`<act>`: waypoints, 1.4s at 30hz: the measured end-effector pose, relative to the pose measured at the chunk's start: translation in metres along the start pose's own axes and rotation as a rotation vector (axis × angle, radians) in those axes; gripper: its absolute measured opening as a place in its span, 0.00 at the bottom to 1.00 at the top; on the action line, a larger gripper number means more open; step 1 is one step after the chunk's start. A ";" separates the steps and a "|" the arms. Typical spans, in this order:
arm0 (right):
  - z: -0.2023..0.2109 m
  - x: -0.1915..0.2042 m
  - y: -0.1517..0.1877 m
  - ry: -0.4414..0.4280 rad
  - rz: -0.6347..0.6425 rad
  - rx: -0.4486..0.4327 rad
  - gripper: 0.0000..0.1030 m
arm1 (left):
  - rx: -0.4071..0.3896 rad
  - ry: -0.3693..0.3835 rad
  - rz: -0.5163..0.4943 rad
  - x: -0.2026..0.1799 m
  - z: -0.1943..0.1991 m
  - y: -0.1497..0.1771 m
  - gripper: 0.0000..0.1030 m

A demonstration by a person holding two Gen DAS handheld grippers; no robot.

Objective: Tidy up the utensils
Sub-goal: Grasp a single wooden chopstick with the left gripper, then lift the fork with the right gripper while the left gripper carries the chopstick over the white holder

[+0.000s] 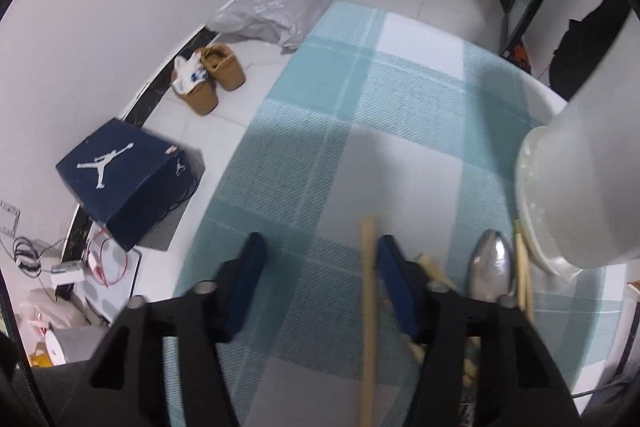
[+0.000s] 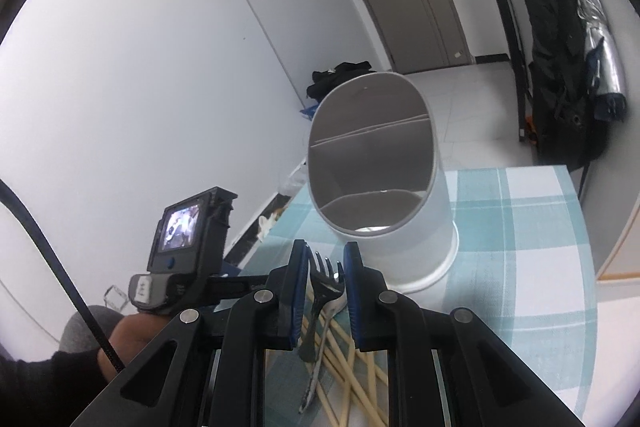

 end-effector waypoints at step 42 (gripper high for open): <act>0.021 0.027 -0.013 0.089 0.078 -0.018 0.16 | -0.309 0.408 -0.033 -0.023 0.141 -0.016 0.02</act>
Point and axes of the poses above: each gripper's, at about its wrist camera, not at the fingertips, and z roughly against the way its jaws point, x to its left, y to its underside, the point moved 8 cm from there along -z, roughly the way its jaws point, and after that the axes turned 14 degrees about z, right-handed, at the moved point
